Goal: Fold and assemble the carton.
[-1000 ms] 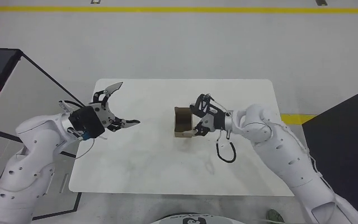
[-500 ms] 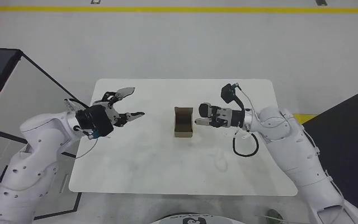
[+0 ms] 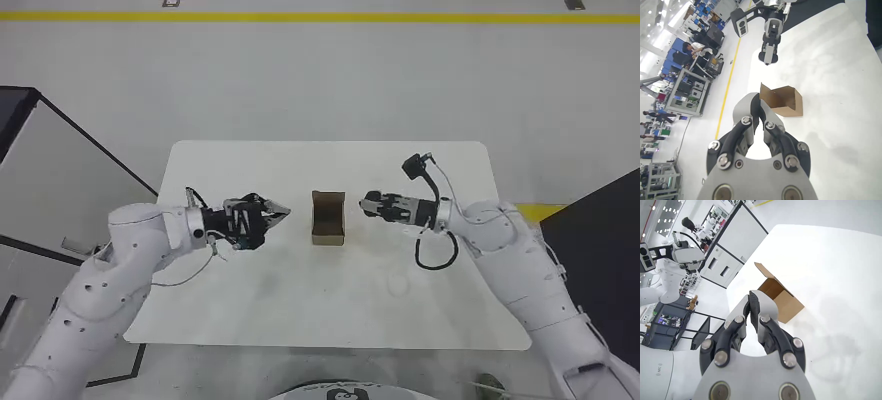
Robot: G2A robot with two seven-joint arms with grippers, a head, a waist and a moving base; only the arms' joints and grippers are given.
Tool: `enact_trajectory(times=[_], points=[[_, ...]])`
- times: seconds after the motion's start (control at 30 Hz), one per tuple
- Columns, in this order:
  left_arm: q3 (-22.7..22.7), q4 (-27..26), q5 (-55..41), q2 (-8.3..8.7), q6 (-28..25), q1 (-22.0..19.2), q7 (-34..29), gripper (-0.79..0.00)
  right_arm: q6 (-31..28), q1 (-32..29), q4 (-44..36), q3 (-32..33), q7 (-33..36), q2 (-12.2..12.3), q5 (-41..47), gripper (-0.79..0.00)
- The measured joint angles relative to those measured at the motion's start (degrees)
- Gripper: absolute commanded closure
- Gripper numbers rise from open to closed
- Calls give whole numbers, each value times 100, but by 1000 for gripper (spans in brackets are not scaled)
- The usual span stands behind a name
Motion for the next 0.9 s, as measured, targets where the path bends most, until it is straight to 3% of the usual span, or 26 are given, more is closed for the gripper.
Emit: enact_trajectory(times=[0.3,0.4,0.67,0.9], points=[[84,33,51,-13,13,-73,-159,0,67,89,141,-113,89,-24,69,0],[178,258,-10,-35,127,-54,-201,0,190,57,140,-180,2,-39,-19,0],[1187,1011,-129,-266,342,-632,154,0,355,253,509,-623,-328,-181,-117,0],[1723,1619,-148,-440,574,-1102,354,0,357,461,861,-933,-569,-312,-86,0]])
